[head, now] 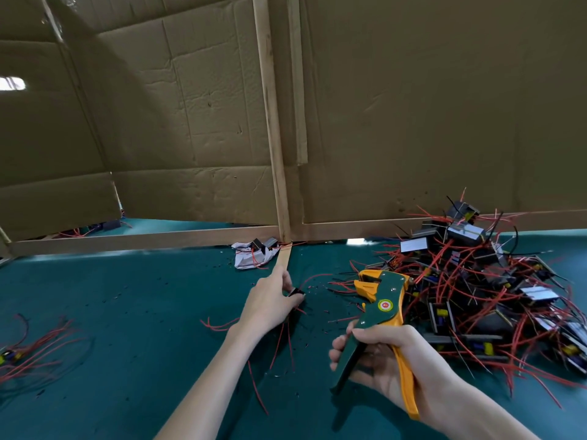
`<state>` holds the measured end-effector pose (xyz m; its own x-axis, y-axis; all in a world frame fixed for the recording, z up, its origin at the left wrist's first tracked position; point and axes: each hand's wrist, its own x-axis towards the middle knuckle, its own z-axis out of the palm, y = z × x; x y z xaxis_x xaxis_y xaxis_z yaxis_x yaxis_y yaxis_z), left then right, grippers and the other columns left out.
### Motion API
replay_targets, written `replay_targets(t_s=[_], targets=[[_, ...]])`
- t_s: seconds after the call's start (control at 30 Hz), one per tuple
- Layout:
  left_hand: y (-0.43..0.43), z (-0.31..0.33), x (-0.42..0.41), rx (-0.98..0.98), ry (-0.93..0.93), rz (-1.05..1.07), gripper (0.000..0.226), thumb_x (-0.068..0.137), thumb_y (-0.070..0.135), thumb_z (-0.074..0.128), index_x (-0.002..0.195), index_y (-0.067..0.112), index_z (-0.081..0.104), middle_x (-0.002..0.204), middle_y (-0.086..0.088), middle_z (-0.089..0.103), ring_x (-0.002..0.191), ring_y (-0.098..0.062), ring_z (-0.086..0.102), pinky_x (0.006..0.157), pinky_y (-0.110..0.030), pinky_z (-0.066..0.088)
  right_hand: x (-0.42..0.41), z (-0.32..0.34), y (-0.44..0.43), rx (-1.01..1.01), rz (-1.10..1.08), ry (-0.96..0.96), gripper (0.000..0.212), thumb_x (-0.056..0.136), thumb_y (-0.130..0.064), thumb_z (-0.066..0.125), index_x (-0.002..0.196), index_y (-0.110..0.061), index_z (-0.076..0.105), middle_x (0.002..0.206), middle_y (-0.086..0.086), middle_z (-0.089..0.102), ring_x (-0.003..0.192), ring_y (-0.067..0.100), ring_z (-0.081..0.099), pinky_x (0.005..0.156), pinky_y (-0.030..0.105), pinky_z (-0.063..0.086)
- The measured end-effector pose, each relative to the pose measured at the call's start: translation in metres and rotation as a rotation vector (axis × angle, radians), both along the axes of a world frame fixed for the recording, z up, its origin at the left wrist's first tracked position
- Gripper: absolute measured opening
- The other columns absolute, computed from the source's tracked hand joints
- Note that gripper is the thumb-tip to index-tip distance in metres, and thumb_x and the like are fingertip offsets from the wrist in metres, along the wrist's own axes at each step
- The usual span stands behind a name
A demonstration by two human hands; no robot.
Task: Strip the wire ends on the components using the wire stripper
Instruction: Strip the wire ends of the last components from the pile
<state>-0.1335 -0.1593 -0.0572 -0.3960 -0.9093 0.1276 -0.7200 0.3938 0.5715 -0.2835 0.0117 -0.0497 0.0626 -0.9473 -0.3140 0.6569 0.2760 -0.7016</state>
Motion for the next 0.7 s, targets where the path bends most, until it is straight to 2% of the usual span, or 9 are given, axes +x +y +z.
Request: replay_targets(t_s=[0.07, 0.13, 0.23, 0.33, 0.43, 0.47, 0.53, 0.6, 0.7], targets=[[0.0, 0.001, -0.004, 0.123, 0.099, -0.078, 0.034, 0.082, 0.019, 0.069, 0.107, 0.022, 0.046, 0.095, 0.006, 0.061, 0.08, -0.012, 0.056, 0.08, -0.034, 0.046, 0.0, 0.0, 0.0, -0.007, -0.004, 0.003, 0.03, 0.063, 0.001, 0.069, 0.091, 0.004, 0.06, 0.087, 0.029, 0.066, 0.077, 0.043, 0.068, 0.065, 0.047, 0.059], [0.001, -0.001, -0.009, 0.151, 0.026, -0.141, 0.042, 0.084, 0.017, 0.062, 0.123, 0.028, 0.049, 0.101, 0.009, 0.06, 0.092, -0.015, 0.056, 0.093, -0.038, 0.044, -0.001, 0.001, 0.0, -0.021, -0.01, 0.011, 0.026, 0.065, 0.001, 0.068, 0.09, 0.004, 0.06, 0.087, 0.029, 0.066, 0.077, 0.043, 0.068, 0.066, 0.047, 0.06], [0.006, -0.004, -0.014, -0.012, -0.149, -0.124, 0.02, 0.087, 0.041, 0.061, 0.106, 0.037, 0.066, 0.106, 0.006, 0.06, 0.11, -0.018, 0.05, 0.093, -0.04, 0.038, -0.001, 0.002, 0.0, -0.036, -0.027, 0.024, 0.024, 0.067, 0.001, 0.065, 0.09, 0.004, 0.06, 0.086, 0.029, 0.066, 0.077, 0.042, 0.068, 0.066, 0.047, 0.06], [0.011, -0.011, -0.018, -0.148, -0.18, -0.162, 0.024, 0.086, 0.05, 0.063, 0.092, 0.029, 0.07, 0.101, 0.003, 0.054, 0.106, -0.016, 0.046, 0.086, -0.035, 0.03, -0.004, 0.003, 0.0, -0.058, -0.041, 0.032, 0.021, 0.071, 0.001, 0.063, 0.092, 0.004, 0.06, 0.087, 0.03, 0.066, 0.078, 0.043, 0.068, 0.067, 0.047, 0.06], [0.013, -0.005, -0.021, -0.184, 0.107, -0.223, 0.014, 0.09, 0.026, 0.065, 0.091, 0.015, 0.074, 0.102, 0.001, 0.067, 0.098, -0.009, 0.057, 0.089, -0.02, 0.036, -0.006, 0.003, 0.001, -0.078, -0.048, 0.036, 0.022, 0.071, 0.0, 0.064, 0.092, 0.005, 0.06, 0.088, 0.03, 0.065, 0.08, 0.043, 0.068, 0.069, 0.047, 0.06], [0.014, 0.0, -0.021, -0.136, 0.259, -0.217, 0.01, 0.09, 0.017, 0.065, 0.092, 0.014, 0.074, 0.099, 0.002, 0.07, 0.092, -0.004, 0.06, 0.086, -0.013, 0.038, -0.007, 0.003, 0.001, -0.084, -0.049, 0.037, 0.022, 0.071, 0.0, 0.065, 0.092, 0.005, 0.061, 0.088, 0.03, 0.066, 0.08, 0.043, 0.068, 0.069, 0.047, 0.059], [0.017, 0.01, -0.021, -0.025, 0.517, -0.222, 0.015, 0.092, 0.007, 0.062, 0.097, 0.018, 0.07, 0.092, 0.002, 0.073, 0.087, -0.001, 0.066, 0.083, -0.011, 0.043, -0.007, 0.003, 0.001, -0.096, -0.05, 0.049, 0.022, 0.071, -0.001, 0.064, 0.092, 0.005, 0.061, 0.087, 0.029, 0.066, 0.08, 0.042, 0.068, 0.068, 0.046, 0.06], [0.019, 0.021, -0.02, 0.005, 0.653, -0.23, 0.019, 0.095, 0.006, 0.057, 0.101, 0.02, 0.068, 0.09, 0.0, 0.073, 0.088, -0.005, 0.068, 0.082, -0.012, 0.047, -0.007, 0.004, 0.001, -0.117, -0.047, 0.071, 0.023, 0.071, -0.001, 0.064, 0.093, 0.005, 0.06, 0.086, 0.029, 0.066, 0.078, 0.042, 0.068, 0.068, 0.046, 0.06], [0.023, 0.037, -0.018, -0.012, 0.791, -0.245, 0.018, 0.095, 0.011, 0.056, 0.095, 0.022, 0.071, 0.081, 0.004, 0.07, 0.075, -0.001, 0.066, 0.071, -0.009, 0.045, -0.008, 0.003, 0.0, -0.149, -0.037, 0.114, 0.033, 0.064, 0.006, 0.07, 0.095, 0.004, 0.059, 0.085, 0.028, 0.066, 0.077, 0.042, 0.069, 0.067, 0.045, 0.059]])
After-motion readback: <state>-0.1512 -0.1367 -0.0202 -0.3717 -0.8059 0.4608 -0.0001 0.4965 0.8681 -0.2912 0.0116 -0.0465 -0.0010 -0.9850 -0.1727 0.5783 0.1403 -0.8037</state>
